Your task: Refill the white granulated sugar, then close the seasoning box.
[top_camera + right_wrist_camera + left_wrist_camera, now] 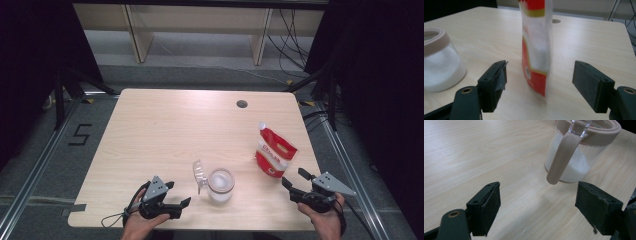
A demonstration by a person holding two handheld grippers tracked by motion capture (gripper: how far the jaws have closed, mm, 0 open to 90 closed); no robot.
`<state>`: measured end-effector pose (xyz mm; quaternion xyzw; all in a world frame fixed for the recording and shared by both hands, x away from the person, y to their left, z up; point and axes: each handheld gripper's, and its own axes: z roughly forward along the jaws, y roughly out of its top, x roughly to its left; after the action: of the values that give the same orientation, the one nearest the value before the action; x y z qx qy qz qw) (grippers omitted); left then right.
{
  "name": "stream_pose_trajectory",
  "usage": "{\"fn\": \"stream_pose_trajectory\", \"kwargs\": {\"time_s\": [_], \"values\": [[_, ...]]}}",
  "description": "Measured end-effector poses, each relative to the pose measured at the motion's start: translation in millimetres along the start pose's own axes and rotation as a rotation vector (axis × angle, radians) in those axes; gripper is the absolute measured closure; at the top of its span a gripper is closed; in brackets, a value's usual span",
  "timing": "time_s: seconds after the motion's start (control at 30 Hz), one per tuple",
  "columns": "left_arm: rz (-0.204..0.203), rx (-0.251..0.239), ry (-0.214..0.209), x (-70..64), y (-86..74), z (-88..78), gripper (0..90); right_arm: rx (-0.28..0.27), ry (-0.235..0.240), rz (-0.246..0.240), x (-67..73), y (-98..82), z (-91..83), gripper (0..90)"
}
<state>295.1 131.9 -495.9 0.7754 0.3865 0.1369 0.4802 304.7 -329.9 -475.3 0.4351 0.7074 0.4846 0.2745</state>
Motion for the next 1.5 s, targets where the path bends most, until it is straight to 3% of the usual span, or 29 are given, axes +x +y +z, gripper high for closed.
{"fn": "stream_pose_trajectory", "kwargs": {"time_s": [0.2, 0.23, 0.27, 0.53, 0.63, 0.73, 0.77, 0.87, 0.97, 1.13, 1.17, 1.2, 1.3, 1.33, 1.4, 1.5], "values": [[-0.002, -0.003, -0.006, 0.5, -0.1, 1.1, 19.6, 0.022, 0.033, 0.021, 4.8, -6.5, -8.9, 26.4], [-0.002, -0.003, -0.005, 0.7, -0.3, 0.8, 19.6, 0.022, 0.031, -0.004, 4.3, -7.1, -9.8, 26.3], [-0.001, -0.003, -0.005, 0.8, -0.5, 0.7, 19.6, 0.027, 0.033, 0.014, 6.1, -7.4, -10.7, 25.8], [0.003, -0.002, -0.009, -0.1, -0.4, 1.1, 19.6, 0.04, 0.064, -0.023, 15.0, -9.8, -13.0, 25.1], [0.0, -0.003, -0.01, 0.1, -0.4, 1.7, 19.6, 0.046, 0.085, -0.014, 18.6, -11.1, -13.7, 24.2], [0.0, -0.003, -0.01, -0.1, -0.2, 1.8, 19.6, 0.056, 0.076, -0.028, 20.1, -11.7, -14.9, 23.5], [0.0, -0.003, -0.009, -0.6, -0.2, 1.9, 19.6, 0.076, 0.089, -0.002, 23.5, -13.3, -15.5, 23.5], [0.002, 0.002, -0.004, -1.0, -0.1, 1.9, 19.6, 0.091, 0.109, 0.002, 27.1, -13.7, -16.4, 23.3], [-0.004, -0.006, -0.011, -0.2, -0.3, 2.3, 19.6, 0.091, 0.11, -0.026, 28.2, -13.9, -16.4, 23.0], [0.005, 0.0, -0.009, -0.4, -0.2, 1.5, 19.6, 0.112, 0.111, -0.001, 35.6, -15.3, -18.9, 22.3], [-0.001, -0.005, -0.009, -0.7, -0.2, 1.8, 19.6, 0.104, 0.115, -0.041, 33.9, -15.4, -18.1, 22.2], [0.002, -0.004, -0.01, 0.0, -0.2, 1.7, 19.6, 0.117, 0.114, -0.007, 36.9, -15.8, -19.4, 22.2], [0.001, -0.005, -0.009, 0.4, -0.1, 1.9, 19.6, 0.122, 0.121, -0.007, 37.9, -16.9, -19.5, 22.0], [0.003, -0.003, -0.008, 0.8, 0.0, 2.0, 19.6, 0.114, 0.127, -0.032, 35.7, -16.9, -18.3, 21.9], [0.016, 0.002, 0.002, 1.0, 0.5, 1.5, 19.6, 0.12, 0.128, -0.034, 36.1, -17.3, -18.4, 21.7], [0.004, 0.0, -0.002, 0.7, 0.6, 1.8, 19.7, 0.124, 0.124, -0.044, 37.3, -17.8, -19.4, 21.7]]}}
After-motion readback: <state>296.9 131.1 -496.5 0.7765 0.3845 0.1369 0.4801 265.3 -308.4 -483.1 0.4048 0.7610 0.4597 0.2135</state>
